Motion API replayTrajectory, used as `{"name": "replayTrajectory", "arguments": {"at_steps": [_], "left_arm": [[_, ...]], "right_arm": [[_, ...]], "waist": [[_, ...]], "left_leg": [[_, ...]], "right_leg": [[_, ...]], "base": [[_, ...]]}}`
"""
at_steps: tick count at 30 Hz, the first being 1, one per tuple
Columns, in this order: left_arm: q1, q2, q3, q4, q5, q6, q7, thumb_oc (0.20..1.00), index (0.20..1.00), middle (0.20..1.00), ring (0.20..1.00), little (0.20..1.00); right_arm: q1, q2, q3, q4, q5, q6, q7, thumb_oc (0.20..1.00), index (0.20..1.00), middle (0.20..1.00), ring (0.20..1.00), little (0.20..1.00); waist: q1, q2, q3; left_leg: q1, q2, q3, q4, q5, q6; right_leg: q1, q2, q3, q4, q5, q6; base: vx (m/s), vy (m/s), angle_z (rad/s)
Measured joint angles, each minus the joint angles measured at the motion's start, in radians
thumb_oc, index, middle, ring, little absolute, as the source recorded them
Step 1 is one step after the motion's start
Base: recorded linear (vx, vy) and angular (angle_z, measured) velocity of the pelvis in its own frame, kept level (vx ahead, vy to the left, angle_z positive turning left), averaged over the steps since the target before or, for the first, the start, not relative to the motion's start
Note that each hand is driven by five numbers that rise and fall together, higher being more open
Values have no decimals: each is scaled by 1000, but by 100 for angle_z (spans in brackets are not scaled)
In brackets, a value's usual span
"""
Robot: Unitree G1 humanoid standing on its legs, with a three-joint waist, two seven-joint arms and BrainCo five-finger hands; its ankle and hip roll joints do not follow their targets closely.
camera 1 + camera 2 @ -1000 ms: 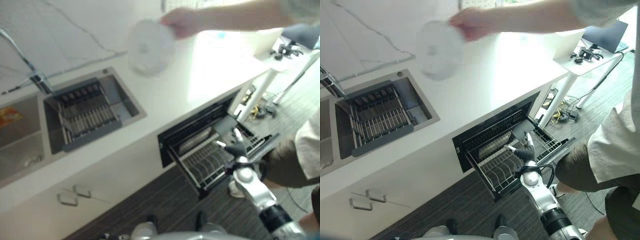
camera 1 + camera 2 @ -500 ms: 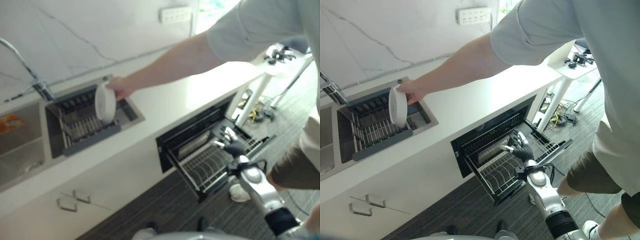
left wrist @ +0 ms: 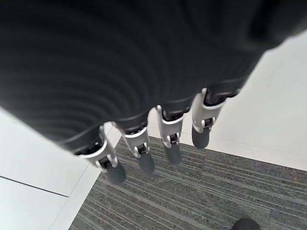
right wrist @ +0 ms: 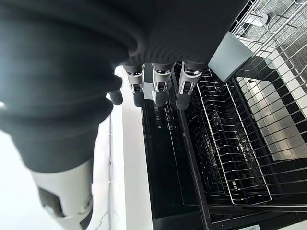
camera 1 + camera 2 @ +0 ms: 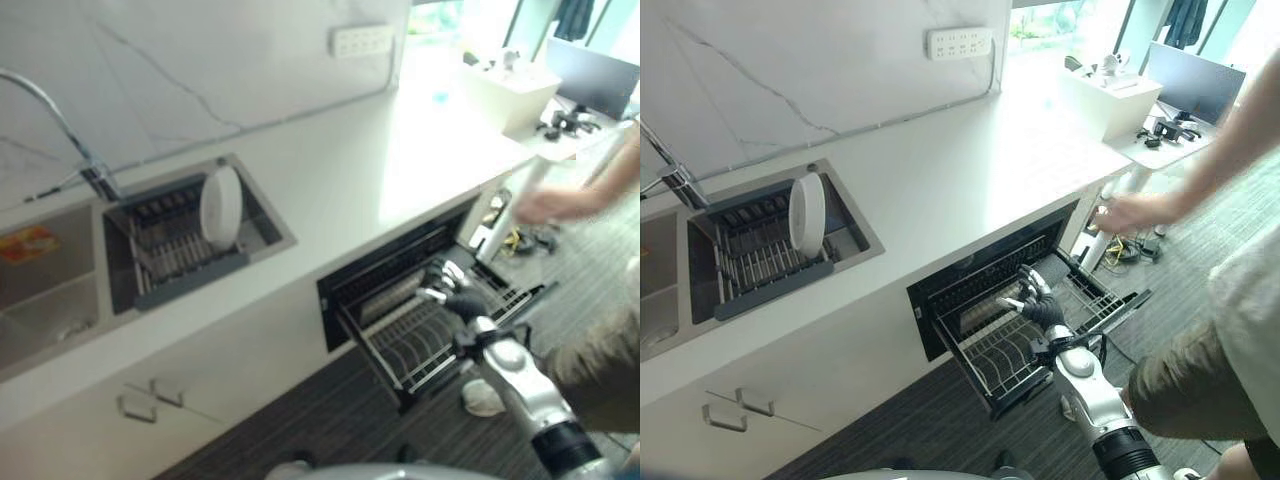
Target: Place the dishes in the dishwasher.
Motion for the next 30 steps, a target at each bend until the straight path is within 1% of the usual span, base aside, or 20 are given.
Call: {"name": "replayTrajectory", "arguments": {"at_steps": [4, 6, 8, 9, 10, 11, 13, 14, 17, 18, 19, 20, 21, 22, 23, 25, 26, 28, 30], "left_arm": [[2, 0, 0, 0, 0, 0, 0, 1000, 1000, 1000, 1000, 1000], [4, -3, 0, 0, 0, 0, 0, 1000, 1000, 1000, 1000, 1000], [4, -7, 0, 0, 0, -1, 1, 1000, 1000, 1000, 1000, 1000], [4, -11, 0, 1, -1, -2, 1, 1000, 1000, 1000, 1000, 1000], [5, -15, 0, 4, -1, -6, 2, 1000, 1000, 1000, 1000, 1000], [5, -17, 0, 10, -1, -16, 3, 1000, 1000, 1000, 1000, 1000], [9, -23, 2, 32, -1, -26, 6, 1000, 1000, 1000, 1000, 1000], [10, -27, 2, 42, -1, -31, 10, 1000, 1000, 1000, 1000, 1000], [19, -30, 3, 58, -1, -47, 11, 1000, 1000, 1000, 1000, 1000], [22, -30, 3, 60, -1, -54, 11, 1000, 1000, 1000, 1000, 1000], [25, -30, 2, 58, -1, -66, 11, 1000, 1000, 1000, 1000, 1000], [31, -30, 1, 60, -3, -77, 9, 1000, 1000, 1000, 1000, 1000], [35, -30, 9, 59, -25, -103, 2, 1000, 1000, 1000, 1000, 1000], [36, -31, 46, 58, -85, -147, -22, 1000, 1000, 1000, 1000, 1000], [38, -29, 79, 53, -117, -183, -50, 1000, 1000, 1000, 1000, 1000], [45, -12, 81, 34, -126, -239, -96, 1000, 1000, 1000, 1000, 1000], [43, 3, 78, 27, -126, -266, -130, 1000, 1000, 1000, 1000, 1000], [39, 18, 77, 12, -117, -276, -150, 1000, 1000, 1000, 1000, 1000], [30, 35, 75, 10, -103, -287, -180, 1000, 1000, 1000, 1000, 1000]], "right_arm": [[0, 0, 0, -3, 9, -6, 1, 1000, 1000, 1000, 1000, 1000], [0, -6, 0, -56, 3, -26, 0, 1000, 1000, 1000, 1000, 1000], [-9, -26, 1, -164, -6, -72, -4, 1000, 1000, 1000, 1000, 1000], [-25, -35, 0, -202, -20, -114, -9, 1000, 1000, 1000, 1000, 1000], [-46, -46, 0, -214, -34, -134, -16, 1000, 1000, 1000, 1000, 1000], [-63, -63, 0, -240, -45, -147, -27, 1000, 1000, 1000, 1000, 1000], [-94, -66, 0, -277, -47, -177, -28, 1000, 1000, 1000, 1000, 1000], [-116, -66, 2, -284, -46, -179, -24, 1000, 1000, 1000, 1000, 1000], [-243, -62, 43, -269, -44, -182, -15, 1000, 1000, 1000, 1000, 1000], [-268, -58, 48, -269, -42, -184, -14, 1000, 1000, 1000, 1000, 1000], [-309, -49, 60, -260, -41, -184, -15, 1000, 1000, 1000, 1000, 1000], [-363, -28, 77, -226, -40, -183, -20, 1000, 1000, 1000, 1000, 1000], [-391, -12, 80, -203, -40, -182, -22, 1000, 1000, 1000, 1000, 1000], [-427, 2, 77, -155, -30, -179, -34, 1000, 1000, 1000, 1000, 1000], [-449, 5, 73, -127, -17, -167, -51, 1000, 1000, 1000, 1000, 1000], [-485, 11, 52, -97, -1, -154, -63, 1000, 1000, 1000, 1000, 1000], [-530, 10, 1, -26, 6, -154, -70, 1000, 1000, 1000, 1000, 1000], [-580, 10, -47, 34, 19, -153, -86, 1000, 1000, 1000, 1000, 1000], [-606, -8, -85, 58, 39, -153, -98, 1000, 1000, 1000, 1000, 1000]], "waist": [[0, 1, 0], [1, 7, 1], [1, 13, 1], [7, 13, 1], [14, 13, 1], [26, 13, 1], [37, 14, 1], [43, 14, 1], [89, 16, 3], [100, 16, 4], [118, 16, 4], [139, 15, 5], [156, 13, 6], [166, 10, 7], [190, 6, 9], [240, -12, 23], [245, -26, 36], [256, -38, 52], [271, -41, 72]], "left_leg": [[2, 1, -12, 0, 0, 0], [2, 1, -12, 0, 0, 0], [0, 1, -13, 0, 0, 0], [2, 1, -14, 0, 0, -1], [-1, 1, -14, 0, -1, -1], [-3, 1, -18, 0, -1, -1], [-10, -1, -32, 0, 0, -1], [-12, -1, -38, 0, 0, -1], [-11, -8, -61, 0, 2, -5], [-12, -12, -72, 0, 2, -5], [-11, -18, -91, 0, 2, -4], [-11, -24, -96, 0, 0, -2], [-11, -29, -100, 0, -1, 0], [-11, -37, -122, 0, -2, 2], [-12, -46, -143, 1, -3, 3], [-16, -60, -163, 8, -4, 8], [-26, -70, -188, 15, -7, 13], [-42, -81, -210, 23, -5, 17], [-46, -89, -233, 32, -6, 21]], "right_leg": [[9, 0, -15, 0, -8, 3], [8, 0, -16, 0, -8, 3], [9, 0, -16, 0, -8, 2], [11, 1, -17, 0, -9, 1], [11, 0, -19, 0, -11, 0], [12, 0, -21, 0, -13, 2], [13, -1, -35, 0, -14, 2], [15, 0, -43, 0, -15, 1], [28, -2, -63, 0, -17, 0], [39, -8, -80, 0, -23, 4], [51, -15, -100, 0, -30, 11], [56, -17, -109, 0, -33, 14], [59, -23, -114, 0, -35, 18], [73, -28, -135, 0, -39, 23], [86, -37, -161, 0, -43, 29], [96, -48, -183, 0, -47, 36], [105, -56, -210, 0, -51, 37], [107, -65, -214, 1, -51, 37], [114, -74, -215, 1, -49, 35]], "base": [[38, -3, 9], [15, 0, 2], [0, 0, 0], [33, 6, 2], [33, 12, 4], [53, 26, 8], [66, 32, 18], [66, 36, 22], [93, 61, 23], [122, 86, 47], [151, 121, 48], [140, 109, 32], [139, 126, 35], [80, 72, 51], [109, 123, 58], [93, 120, 49], [125, 138, 56], [106, 110, 47], [104, 42, 35]]}}
